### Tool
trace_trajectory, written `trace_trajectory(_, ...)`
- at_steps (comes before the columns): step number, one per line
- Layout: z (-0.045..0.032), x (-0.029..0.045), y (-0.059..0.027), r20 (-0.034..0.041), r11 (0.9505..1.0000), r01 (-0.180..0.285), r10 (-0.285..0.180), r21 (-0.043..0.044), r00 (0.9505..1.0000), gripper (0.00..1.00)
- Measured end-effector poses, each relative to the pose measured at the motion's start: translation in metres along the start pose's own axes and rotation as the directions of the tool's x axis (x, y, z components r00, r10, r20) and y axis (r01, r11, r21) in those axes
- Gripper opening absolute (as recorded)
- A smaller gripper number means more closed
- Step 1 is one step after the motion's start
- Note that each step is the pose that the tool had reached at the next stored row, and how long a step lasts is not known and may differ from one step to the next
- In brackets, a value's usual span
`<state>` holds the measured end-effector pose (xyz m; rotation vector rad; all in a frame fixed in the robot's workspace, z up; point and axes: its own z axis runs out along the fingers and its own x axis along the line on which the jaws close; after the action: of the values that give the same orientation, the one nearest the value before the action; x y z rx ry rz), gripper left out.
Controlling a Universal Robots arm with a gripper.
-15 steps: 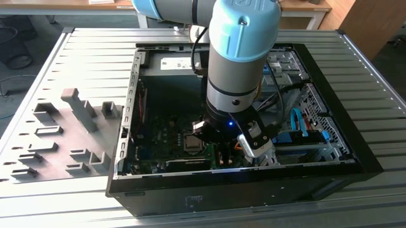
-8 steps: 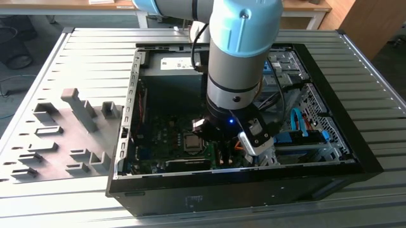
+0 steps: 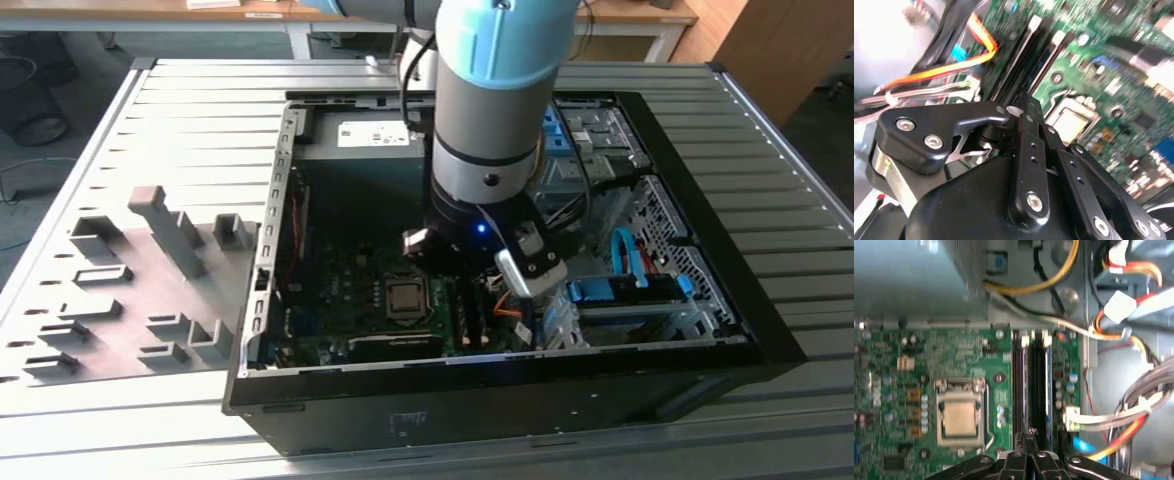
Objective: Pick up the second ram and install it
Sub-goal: 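Press down the second ram until it locks into place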
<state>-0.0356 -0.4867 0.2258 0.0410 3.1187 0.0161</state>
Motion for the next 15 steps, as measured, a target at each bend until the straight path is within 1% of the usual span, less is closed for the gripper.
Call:
trace_trajectory(3,0.0006,0.0004,0.0134,0.0000,1.0000,0.000,0.000,0.0003,1.0000,0.11)
trace_trajectory(4,0.0006,0.0004,0.0150,0.0000,1.0000,0.000,0.000,0.0005,1.0000,0.11)
trace_trajectory(5,0.0006,0.0005,0.0157,0.0000,1.0000,0.000,0.000,0.0029,1.0000,0.11)
trace_trajectory(7,-0.0018,0.0004,0.0161,0.0002,0.9999,0.000,0.000,0.0124,1.0000,0.11)
trace_trajectory(9,-0.0094,0.0002,0.0163,0.0003,0.9999,0.000,0.000,0.0138,1.0000,0.11)
trace_trajectory(13,-0.0277,-0.0002,0.0165,0.0004,0.9999,0.000,0.000,0.0140,1.0000,0.11)
trace_trajectory(14,-0.0310,-0.0002,0.0165,0.0004,0.9999,0.000,0.000,0.0139,1.0000,0.11)
trace_trajectory(15,-0.0324,-0.0003,0.0166,0.0003,0.9999,0.000,0.000,0.0141,1.0000,0.11)
